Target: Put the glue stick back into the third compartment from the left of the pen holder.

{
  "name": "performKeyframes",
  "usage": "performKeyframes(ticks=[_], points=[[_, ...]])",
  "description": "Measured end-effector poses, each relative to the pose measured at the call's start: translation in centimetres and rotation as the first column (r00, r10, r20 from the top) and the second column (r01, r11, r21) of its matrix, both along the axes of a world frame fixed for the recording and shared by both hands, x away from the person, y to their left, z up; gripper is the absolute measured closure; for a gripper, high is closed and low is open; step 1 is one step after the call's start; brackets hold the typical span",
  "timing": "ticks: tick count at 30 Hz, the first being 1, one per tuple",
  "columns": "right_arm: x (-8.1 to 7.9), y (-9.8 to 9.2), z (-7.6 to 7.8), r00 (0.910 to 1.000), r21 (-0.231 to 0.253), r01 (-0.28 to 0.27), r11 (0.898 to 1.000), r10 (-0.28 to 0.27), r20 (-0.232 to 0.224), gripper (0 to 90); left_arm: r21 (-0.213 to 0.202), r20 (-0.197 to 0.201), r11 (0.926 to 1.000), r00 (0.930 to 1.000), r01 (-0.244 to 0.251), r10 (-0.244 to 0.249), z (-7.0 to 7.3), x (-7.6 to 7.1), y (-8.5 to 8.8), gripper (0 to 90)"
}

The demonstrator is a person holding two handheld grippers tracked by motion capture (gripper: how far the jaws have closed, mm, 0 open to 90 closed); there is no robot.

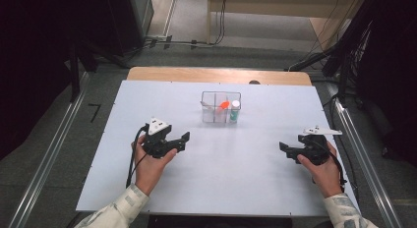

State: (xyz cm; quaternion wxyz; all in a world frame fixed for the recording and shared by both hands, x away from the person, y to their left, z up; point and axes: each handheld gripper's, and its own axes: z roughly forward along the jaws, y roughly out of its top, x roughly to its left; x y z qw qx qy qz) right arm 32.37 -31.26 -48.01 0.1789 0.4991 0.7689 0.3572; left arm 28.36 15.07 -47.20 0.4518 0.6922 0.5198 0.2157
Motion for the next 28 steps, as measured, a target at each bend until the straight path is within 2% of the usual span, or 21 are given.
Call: performKeyframes(ticks=[5,8,17,24,28], points=[[-0.5,-0.2,0.0,1.0000,-0.006,0.009,1.000,-0.009,0.003,14.3,0.002,-0.007,0.9998,0.9998,-0.018,0.018,-0.3,-0.7,1.2,25.8],[-0.8,-0.4,0.1,0.9999,-0.004,0.013,1.000,-0.013,0.001,14.3,-0.021,-0.014,0.9996,0.9997,-0.021,0.021,-0.2,-1.2,1.8,25.9],[-1.6,-1.0,0.1,0.9996,-0.005,0.027,1.000,-0.027,0.003,14.2,0.021,-0.023,0.9978,0.9977,-0.063,0.063,-0.8,-2.2,4.0,25.5],[-2.0,-1.6,0.0,0.9990,-0.008,0.044,0.999,-0.044,0.007,13.3,0.048,-0.056,0.9925,0.9918,-0.112,0.115,-1.8,-2.8,6.4,25.2],[-2.1,-1.9,0.0,0.9984,-0.010,0.055,0.998,-0.055,0.012,10.0,0.063,-0.068,0.9870,0.9860,-0.148,0.152,-2.2,-2.9,7.8,23.7]])
